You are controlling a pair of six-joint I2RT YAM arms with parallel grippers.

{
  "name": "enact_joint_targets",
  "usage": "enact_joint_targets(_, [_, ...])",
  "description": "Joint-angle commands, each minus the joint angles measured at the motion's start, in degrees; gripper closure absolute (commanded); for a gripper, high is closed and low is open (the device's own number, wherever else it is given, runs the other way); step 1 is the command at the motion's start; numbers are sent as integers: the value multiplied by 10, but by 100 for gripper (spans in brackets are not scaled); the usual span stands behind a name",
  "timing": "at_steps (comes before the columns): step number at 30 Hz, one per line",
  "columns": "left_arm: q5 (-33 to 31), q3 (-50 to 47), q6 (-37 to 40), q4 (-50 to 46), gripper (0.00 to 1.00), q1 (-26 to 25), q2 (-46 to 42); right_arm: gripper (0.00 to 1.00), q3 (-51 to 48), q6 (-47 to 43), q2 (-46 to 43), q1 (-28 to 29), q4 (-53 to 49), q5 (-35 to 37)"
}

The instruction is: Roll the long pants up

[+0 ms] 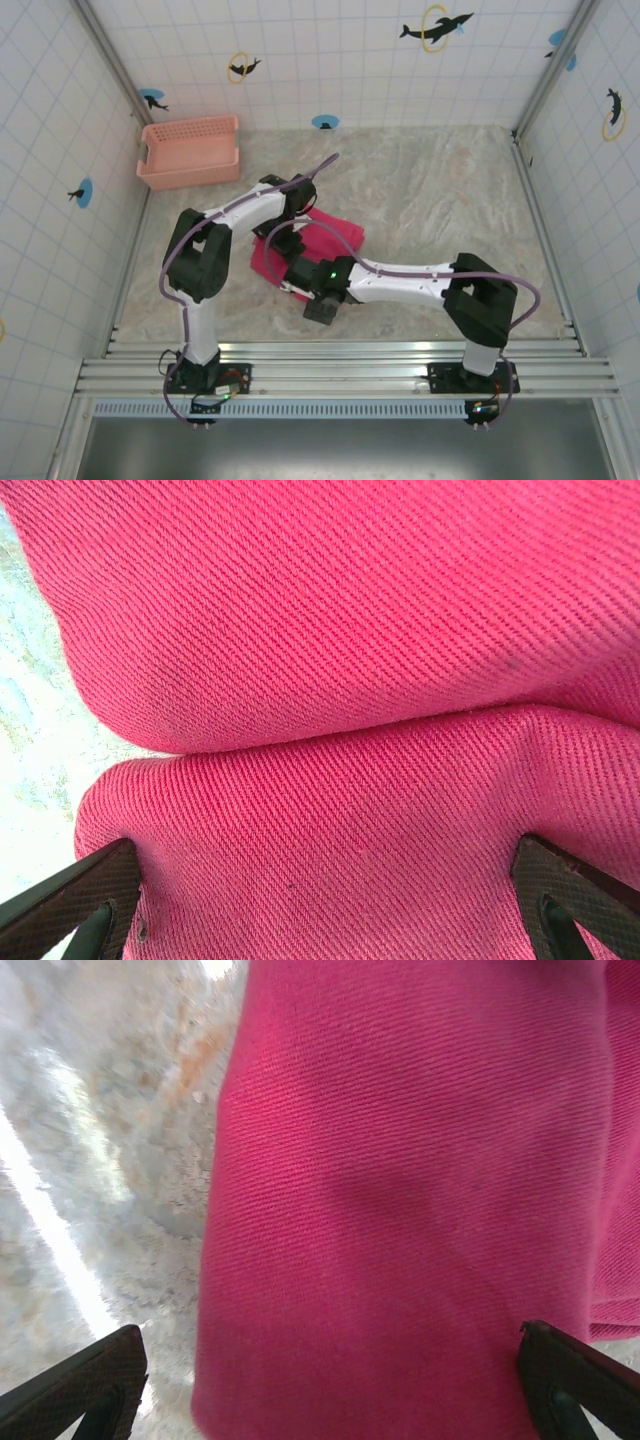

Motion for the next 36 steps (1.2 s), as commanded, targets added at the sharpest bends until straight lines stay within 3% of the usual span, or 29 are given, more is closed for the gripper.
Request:
enact_joint_targets(1, [2, -4, 6, 14, 2, -1, 29, 2, 2, -5, 36, 7, 10, 51])
enact_joint_targets(9, [9, -1, 17, 4, 3, -1, 27, 0, -12, -54, 99, 14, 49, 128])
enact_joint_targets(12, [11, 2, 25, -1, 3, -1, 25, 16, -14, -85, 113, 4, 55, 137])
enact_joint_targets(15, [10, 7, 31, -11, 2, -1, 23, 45, -10, -112, 118, -13, 49, 105])
enact_joint_targets(18, [7, 8, 35, -16, 3, 1, 8, 66, -4, -125, 111, -37, 36, 25])
enact_joint_targets(21, [-1, 19, 36, -27, 3, 9, -17, 72, 12, -132, 89, -60, 4, -98])
enact_joint_targets(29, [-30, 113, 51, -94, 3, 40, -86, 75, 137, -117, 74, -120, -172, -417])
enact_joint_targets(33, [-40, 130, 47, -107, 2, 44, -108, 75, 148, -76, 51, -154, -162, -545])
enact_joint_targets(36, [-38, 121, 44, -104, 3, 45, -122, 75, 119, -19, 36, -193, -97, -610])
